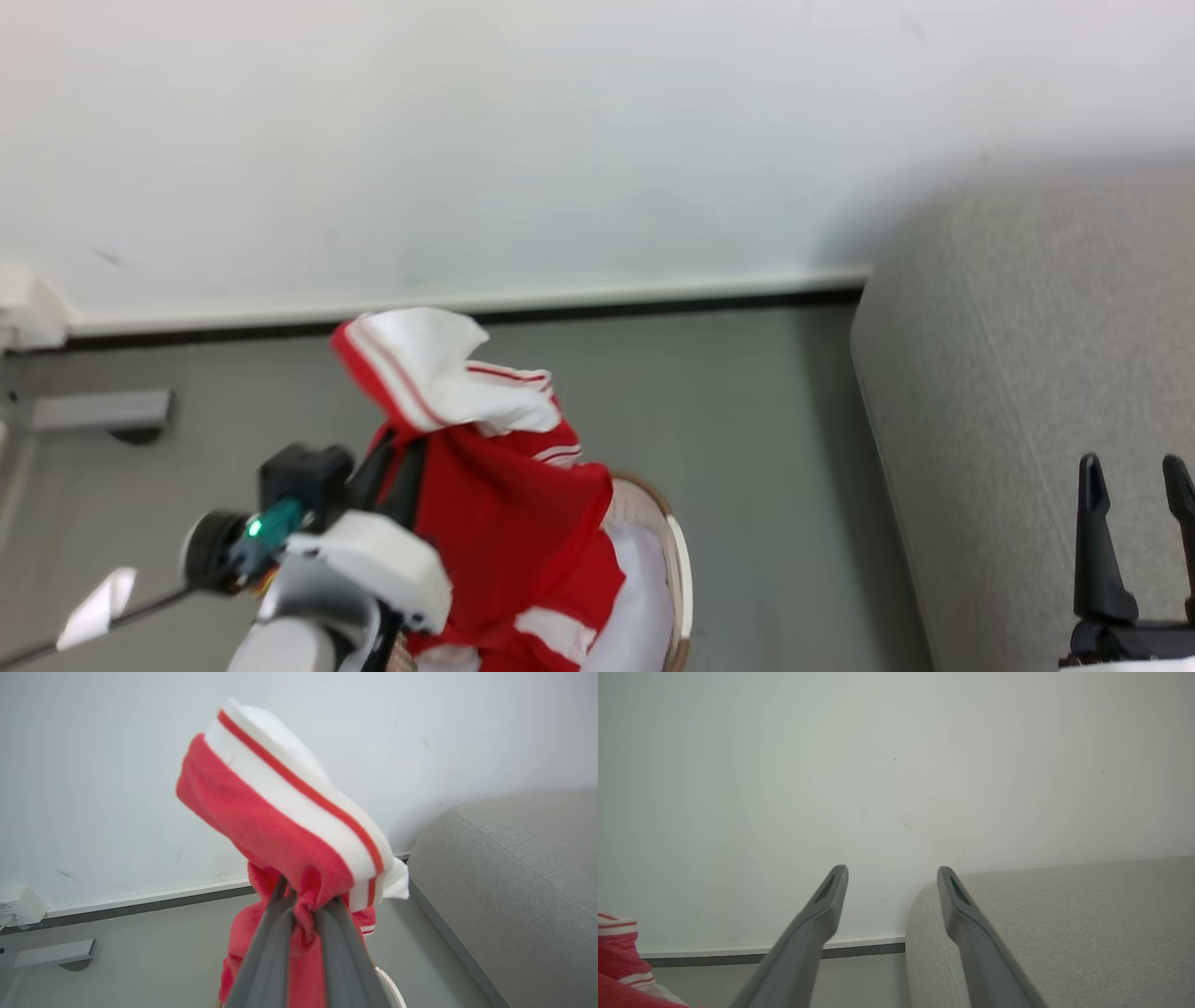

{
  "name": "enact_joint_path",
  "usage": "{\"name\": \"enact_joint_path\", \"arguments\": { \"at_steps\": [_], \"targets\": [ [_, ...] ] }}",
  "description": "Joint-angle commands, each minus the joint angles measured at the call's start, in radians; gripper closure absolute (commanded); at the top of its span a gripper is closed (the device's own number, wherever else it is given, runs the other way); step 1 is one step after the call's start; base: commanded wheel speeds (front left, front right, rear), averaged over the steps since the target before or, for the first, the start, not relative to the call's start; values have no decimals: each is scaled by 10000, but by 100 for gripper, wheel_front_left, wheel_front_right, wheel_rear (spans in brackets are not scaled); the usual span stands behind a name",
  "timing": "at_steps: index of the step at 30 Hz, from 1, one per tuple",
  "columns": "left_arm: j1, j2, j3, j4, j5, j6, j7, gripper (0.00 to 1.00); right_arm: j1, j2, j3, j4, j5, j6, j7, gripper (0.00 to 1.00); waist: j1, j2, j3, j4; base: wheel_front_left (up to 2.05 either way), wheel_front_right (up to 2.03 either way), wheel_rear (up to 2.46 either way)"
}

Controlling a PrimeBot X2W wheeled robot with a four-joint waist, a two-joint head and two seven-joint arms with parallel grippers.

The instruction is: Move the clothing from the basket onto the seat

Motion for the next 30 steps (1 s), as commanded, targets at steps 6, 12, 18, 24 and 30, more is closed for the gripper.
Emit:
{"name": "enact_joint_path", "arguments": {
  "at_steps": [6, 12, 18, 24, 30],
  "targets": [
    [1237, 305, 421, -953, -191, 424, -72, 100, 633, -273, -10, 70, -107, 30, 8, 0, 4, -1, -1315, 267, 0, 0, 0],
    [1760, 379, 554, -1486, -364, 582, -70, 100, 865, -338, 3, -40, -94, 30, 8, 0, 4, -1, -1548, 272, 0, 0, 0],
    [1682, 411, 479, -1904, -413, 565, 66, 100, 782, -496, 654, -236, -111, 30, 8, 0, 4, -1, -1582, 278, 0, 0, 0],
    [1355, 389, 214, -2615, -529, 341, 441, 100, 19, -1420, 3318, -427, 169, 30, 8, 0, 4, -1, -1590, 184, 0, 0, 0],
    [878, 226, -326, -3275, -749, -44, 1029, 100, -1917, -2675, 6456, -513, 817, 30, 220, 0, 4, -1, -1603, 165, 0, 0, 0]
  ]
}}
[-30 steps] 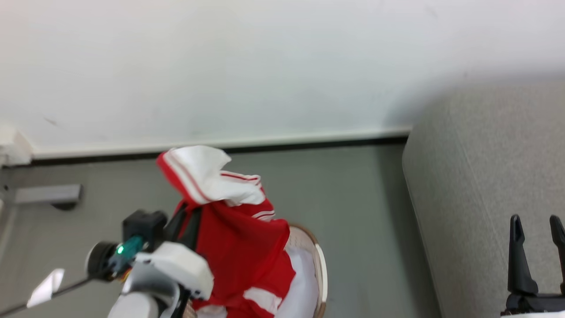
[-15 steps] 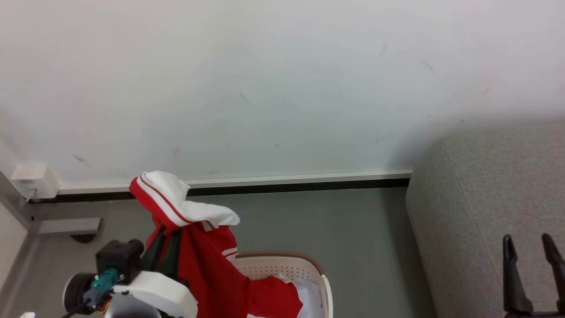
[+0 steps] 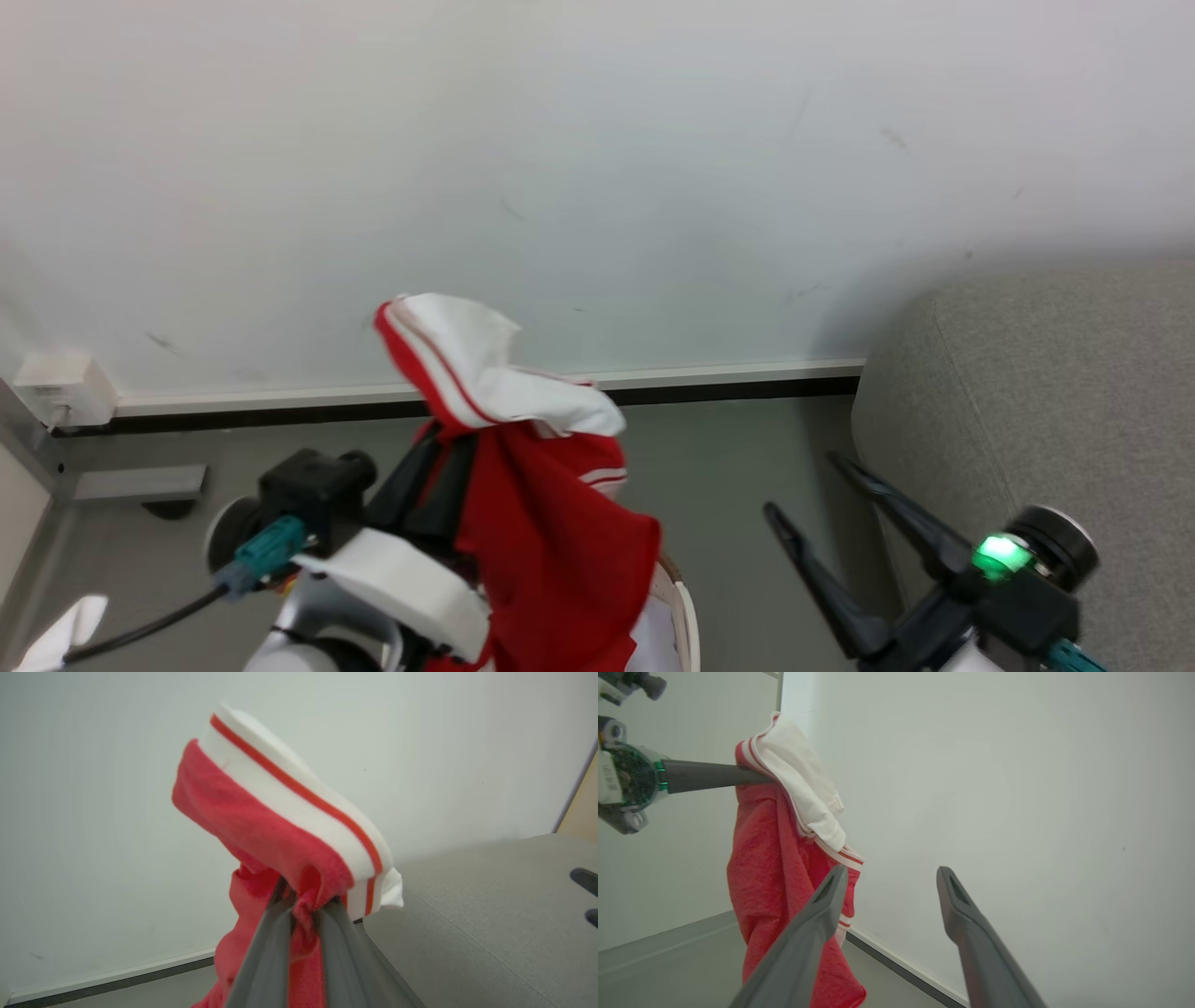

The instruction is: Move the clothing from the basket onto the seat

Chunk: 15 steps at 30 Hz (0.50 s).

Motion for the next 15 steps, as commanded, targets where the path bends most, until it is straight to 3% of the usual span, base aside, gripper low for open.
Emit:
{"name": "enact_joint_path", "arguments": {
  "at_steps": [1, 8, 15],
  "targets": [
    [-238, -105, -110, -103, -126, -97, 89, 100, -514, -257, 494, -26, 140, 28, 129, 0, 0, -1, -5, 28, 0, 0, 0],
    [-1104, -670, -1186, 73, -246, -578, 443, 100, -2542, -894, 2783, 350, 662, 22, 616, 0, 0, -1, 35, 270, 0, 0, 0],
    [-1538, -1040, -2371, 229, -416, -1013, 706, 100, -3454, -957, 3579, 1281, 705, 19, 1091, 0, 0, -1, 49, 393, 0, 0, 0]
  ]
}}
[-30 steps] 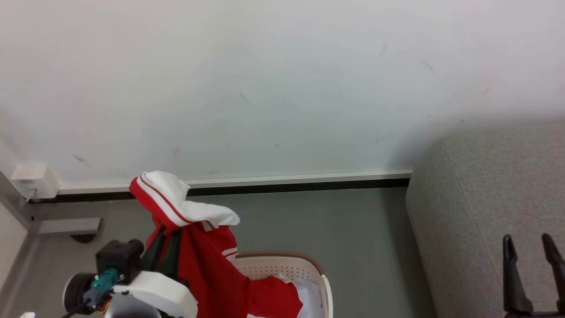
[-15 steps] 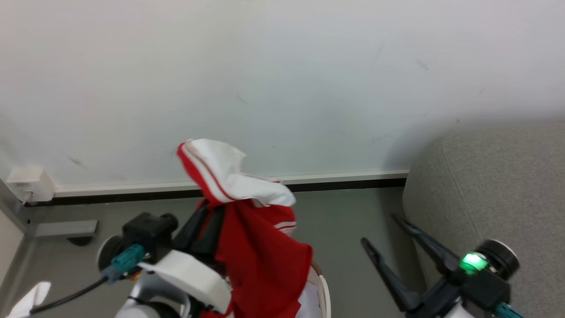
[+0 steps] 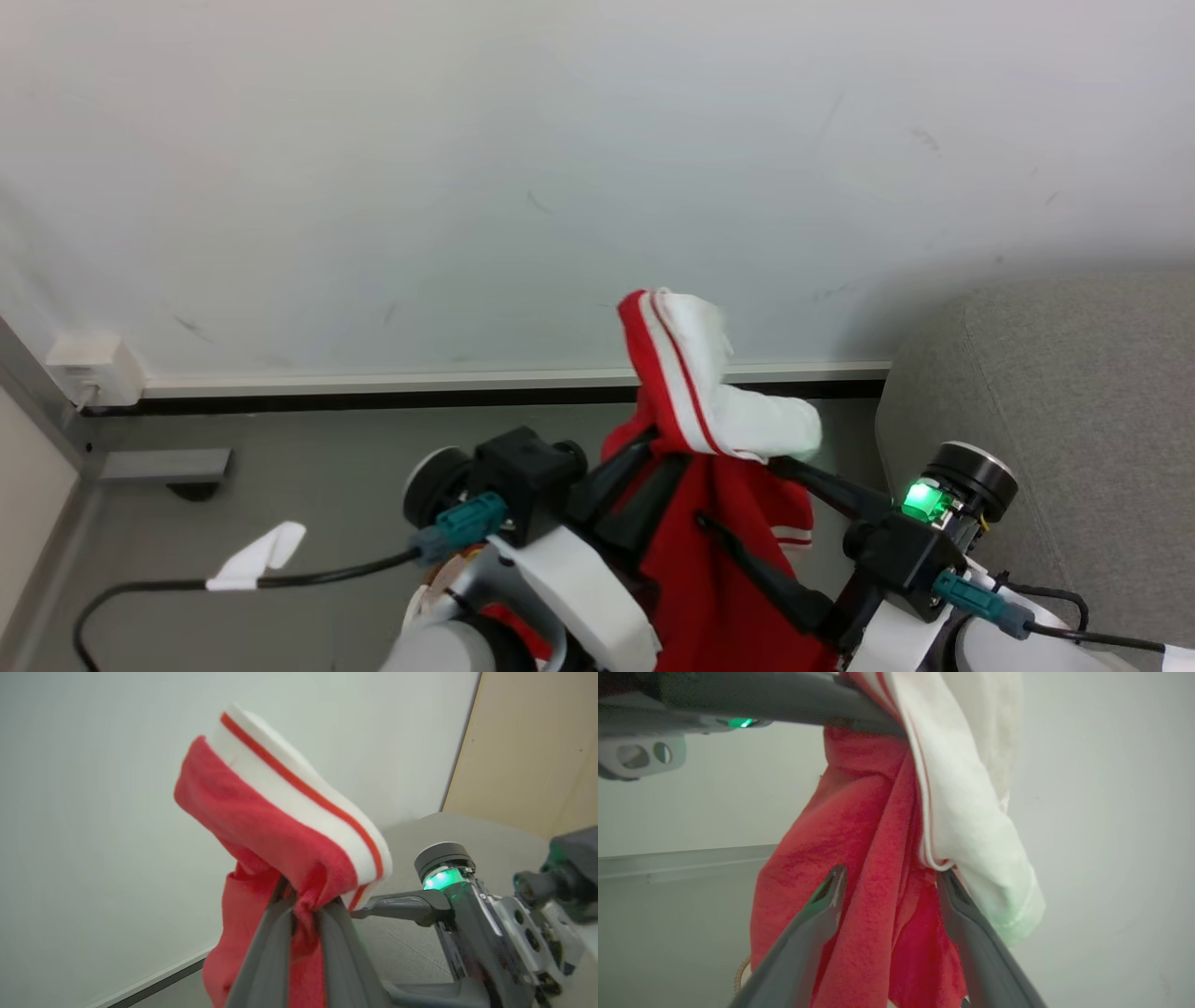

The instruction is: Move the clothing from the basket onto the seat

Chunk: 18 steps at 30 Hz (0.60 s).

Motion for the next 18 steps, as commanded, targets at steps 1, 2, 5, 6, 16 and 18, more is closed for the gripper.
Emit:
{"name": "enact_joint_path", "arguments": {
  "at_steps": [1, 2, 5, 6, 16, 18],
  "targets": [
    [-99, -55, -181, -71, -198, -91, 47, 100, -178, 9, 113, 205, -39, 8, 92, 0, 0, -1, 2, 18, 0, 0, 0],
    [-112, -93, -363, -123, -298, -156, 62, 100, -176, 84, 182, 331, 95, 9, 153, 0, 0, -1, 4, 26, 0, 0, 0],
    [-109, -167, -711, -226, -648, -255, 168, 100, -180, 246, 409, 638, 535, 8, 153, 0, 0, -1, -2, 37, 0, 0, 0],
    [-125, -183, -776, -234, -707, -249, 193, 100, -171, 316, 485, 721, 732, 8, 138, 0, 0, -1, -2, 39, 0, 0, 0],
    [83, 112, -418, 467, -532, 93, -278, 2, 7, 180, 170, 838, 2598, 8, -256, 100, 0, -1, 90, -507, 0, 0, 0],
    [298, 144, -307, 720, -662, 142, -453, 0, 56, 58, -55, 688, 2911, 8, -308, 100, 0, -1, 155, -878, 0, 0, 0]
  ]
}}
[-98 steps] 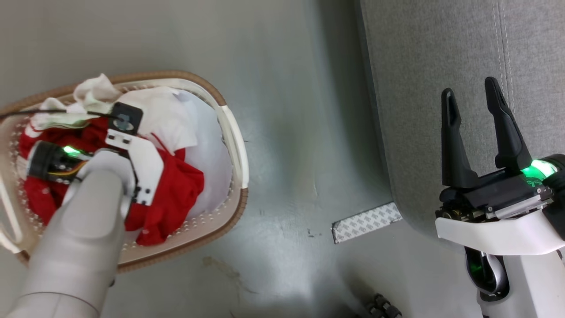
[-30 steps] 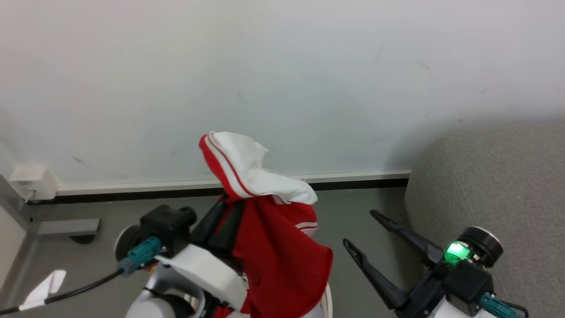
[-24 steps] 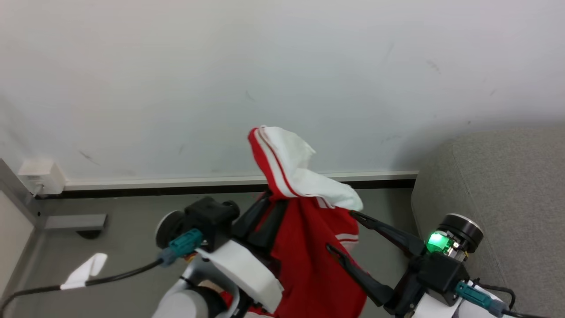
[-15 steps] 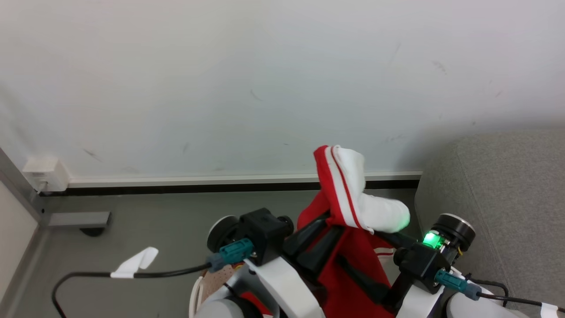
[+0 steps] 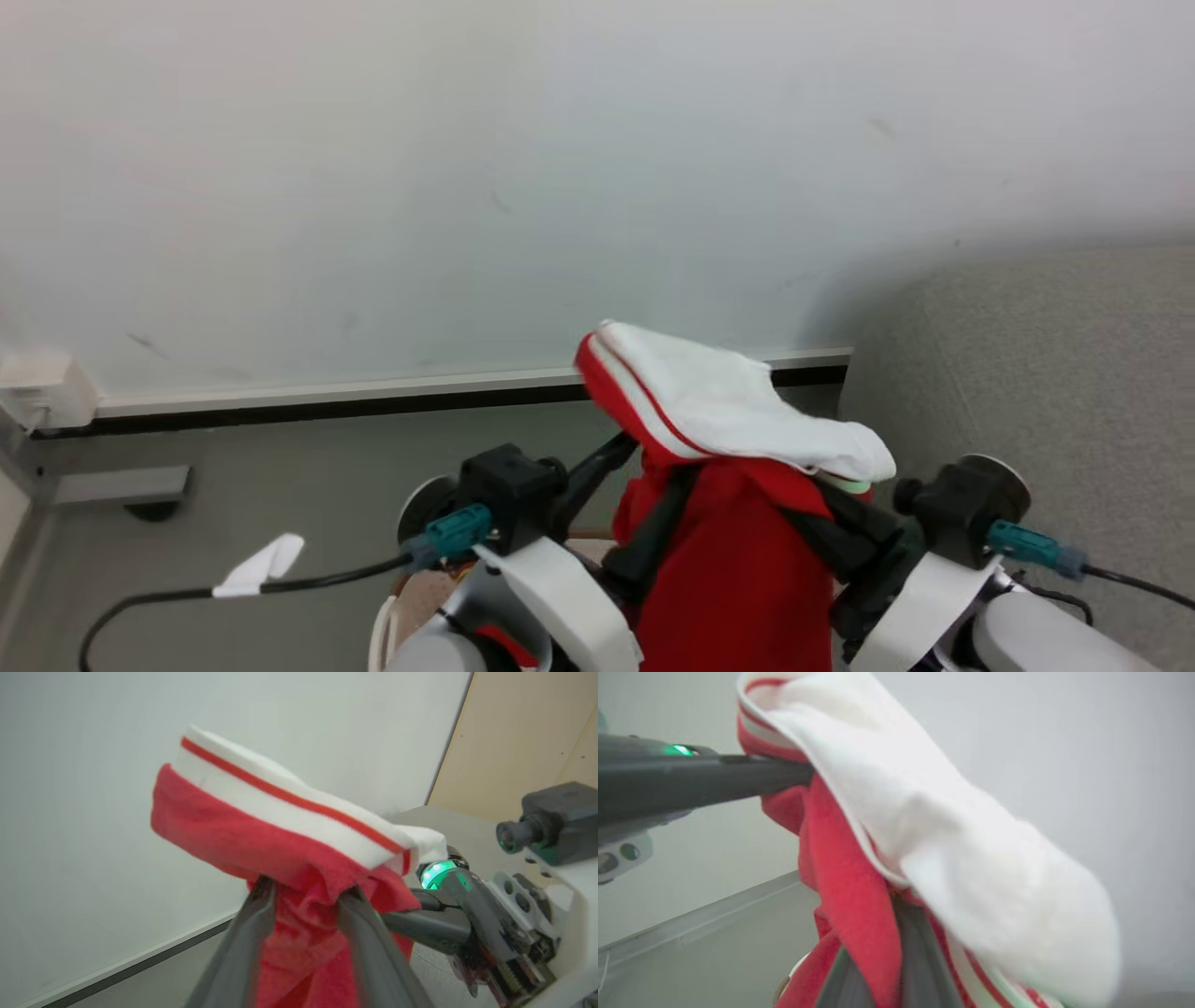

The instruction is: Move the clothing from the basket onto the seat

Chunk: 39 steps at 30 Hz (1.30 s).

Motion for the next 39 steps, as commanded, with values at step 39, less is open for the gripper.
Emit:
{"name": "enact_joint_path", "arguments": {
  "at_steps": [39],
  "targets": [
    [-2352, 668, -787, 1431, 1593, -215, -678, 0, -2251, -588, -6539, 1677, 1167, 5, -3, 100, -1, -1, 4682, -3418, 0, 0, 0]
  ]
}}
